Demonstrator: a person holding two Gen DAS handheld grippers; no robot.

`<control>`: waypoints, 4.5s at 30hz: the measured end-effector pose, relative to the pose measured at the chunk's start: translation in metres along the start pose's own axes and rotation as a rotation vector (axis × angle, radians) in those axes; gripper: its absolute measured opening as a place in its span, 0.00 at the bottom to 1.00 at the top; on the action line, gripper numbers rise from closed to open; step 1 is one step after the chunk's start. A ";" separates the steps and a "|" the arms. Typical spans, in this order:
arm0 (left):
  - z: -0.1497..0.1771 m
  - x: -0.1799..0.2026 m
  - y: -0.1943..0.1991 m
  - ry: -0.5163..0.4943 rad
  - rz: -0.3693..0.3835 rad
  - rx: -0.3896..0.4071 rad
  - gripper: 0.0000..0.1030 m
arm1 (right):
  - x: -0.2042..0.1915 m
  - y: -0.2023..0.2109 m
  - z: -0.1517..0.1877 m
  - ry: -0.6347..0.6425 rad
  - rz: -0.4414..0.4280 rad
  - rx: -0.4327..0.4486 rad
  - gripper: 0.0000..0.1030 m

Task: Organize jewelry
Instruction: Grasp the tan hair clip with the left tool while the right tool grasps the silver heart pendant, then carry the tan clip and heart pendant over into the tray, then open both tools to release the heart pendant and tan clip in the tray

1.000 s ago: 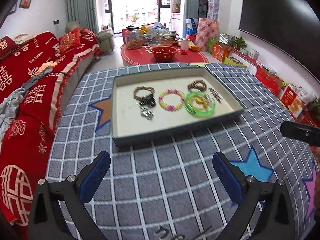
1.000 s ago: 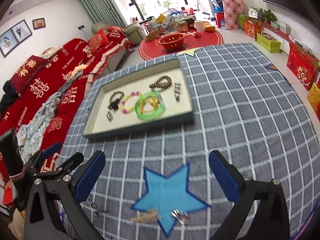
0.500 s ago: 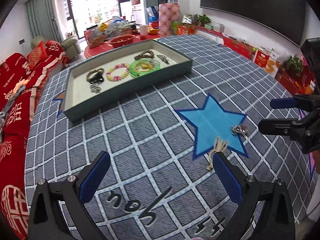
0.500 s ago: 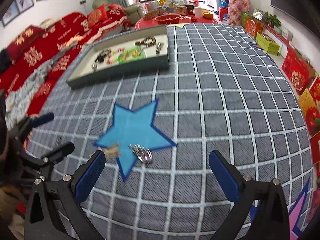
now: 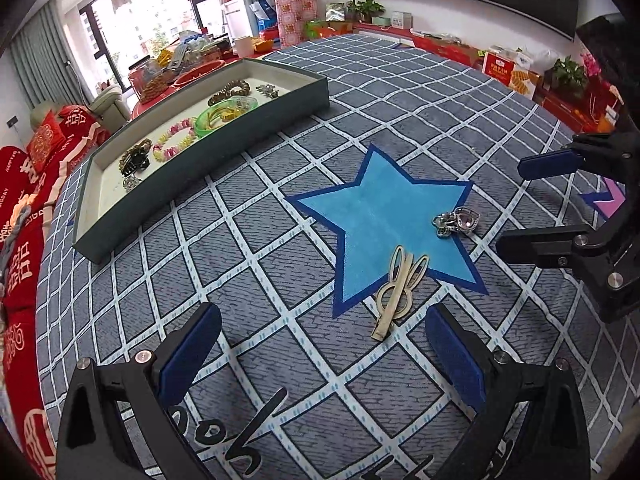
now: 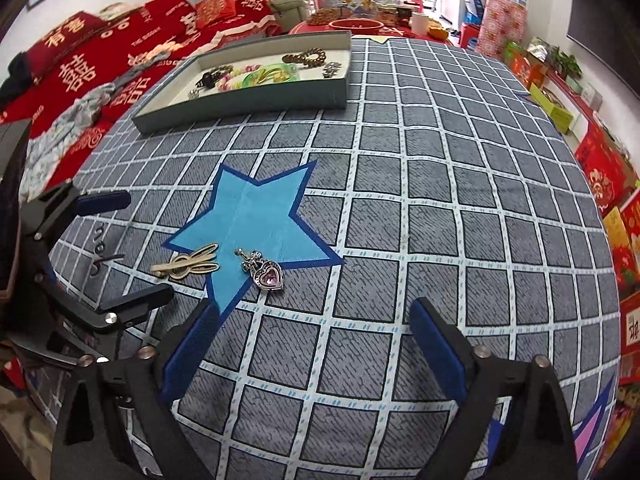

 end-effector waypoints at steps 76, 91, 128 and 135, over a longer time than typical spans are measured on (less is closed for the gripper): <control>-0.081 -0.167 0.029 0.401 -0.071 0.172 0.30 | -0.018 0.001 -0.171 -0.135 -0.096 0.123 0.18; -0.120 -0.179 -0.046 0.373 -0.051 0.075 0.30 | 0.013 -0.081 -0.214 -0.177 -0.004 0.020 0.18; -0.123 -0.166 -0.059 0.316 -0.147 0.045 0.30 | 0.006 -0.083 -0.212 -0.230 -0.061 0.075 0.56; -0.126 -0.175 -0.055 0.336 -0.178 0.055 0.30 | 0.007 -0.067 -0.208 -0.265 -0.077 0.106 0.56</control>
Point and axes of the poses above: each gripper's, at about its wrist camera, not at the fingertips, and y roughly against the way its jaws point, x to its right, z to its underside, the point moved 7 cm from there along -y, roughly the way its jaws point, and after that the axes turned 4 degrees about y, right-handed, at the moved point
